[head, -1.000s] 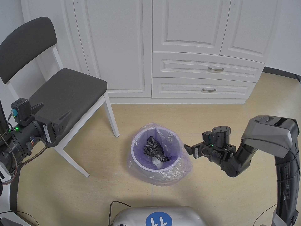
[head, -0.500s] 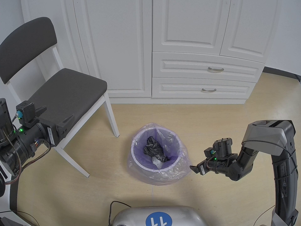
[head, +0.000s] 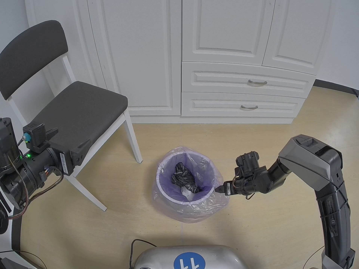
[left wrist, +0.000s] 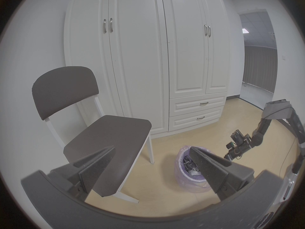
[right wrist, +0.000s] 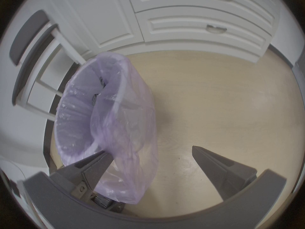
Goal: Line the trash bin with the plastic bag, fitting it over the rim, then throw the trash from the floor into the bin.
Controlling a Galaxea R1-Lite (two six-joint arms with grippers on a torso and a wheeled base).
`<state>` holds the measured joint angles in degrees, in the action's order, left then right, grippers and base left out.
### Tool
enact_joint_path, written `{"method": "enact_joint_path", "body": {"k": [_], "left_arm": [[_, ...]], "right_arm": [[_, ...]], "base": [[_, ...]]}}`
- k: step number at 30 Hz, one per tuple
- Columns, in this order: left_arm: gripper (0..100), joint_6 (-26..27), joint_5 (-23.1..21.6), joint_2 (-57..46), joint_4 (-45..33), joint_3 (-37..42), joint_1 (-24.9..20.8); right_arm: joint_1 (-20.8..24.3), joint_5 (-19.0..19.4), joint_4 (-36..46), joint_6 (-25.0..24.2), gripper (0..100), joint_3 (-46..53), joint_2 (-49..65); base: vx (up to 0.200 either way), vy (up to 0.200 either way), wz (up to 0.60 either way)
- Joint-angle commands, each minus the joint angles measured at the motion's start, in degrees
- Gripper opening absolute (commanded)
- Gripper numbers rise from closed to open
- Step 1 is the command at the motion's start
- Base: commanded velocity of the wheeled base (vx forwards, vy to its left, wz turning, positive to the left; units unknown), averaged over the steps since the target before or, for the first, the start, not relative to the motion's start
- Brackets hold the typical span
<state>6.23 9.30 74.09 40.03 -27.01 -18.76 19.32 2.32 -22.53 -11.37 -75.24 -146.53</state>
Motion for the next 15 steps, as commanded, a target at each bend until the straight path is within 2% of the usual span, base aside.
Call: {"method": "enact_joint_path", "body": {"k": [1, 6, 15], "left_arm": [[100, 0.10, 0.01, 1.40, 0.04, 0.03, -0.40], [100, 0.10, 0.01, 1.23, 0.40, 0.38, -0.40], [100, 0.19, 0.10, 1.40, 1.63, 0.91, -0.40]], "right_arm": [[-0.87, 1.11, 9.43, -5.33, 100, -11.33, -3.50], [-1.83, 1.11, 14.00, -6.20, 100, -14.50, -4.11], [-4.12, 0.94, 17.08, -5.76, 100, -17.13, -4.90]], "base": [[0.000, 0.000, 0.00], [0.000, 0.000, 0.00], [0.000, 0.000, 0.00]]}}
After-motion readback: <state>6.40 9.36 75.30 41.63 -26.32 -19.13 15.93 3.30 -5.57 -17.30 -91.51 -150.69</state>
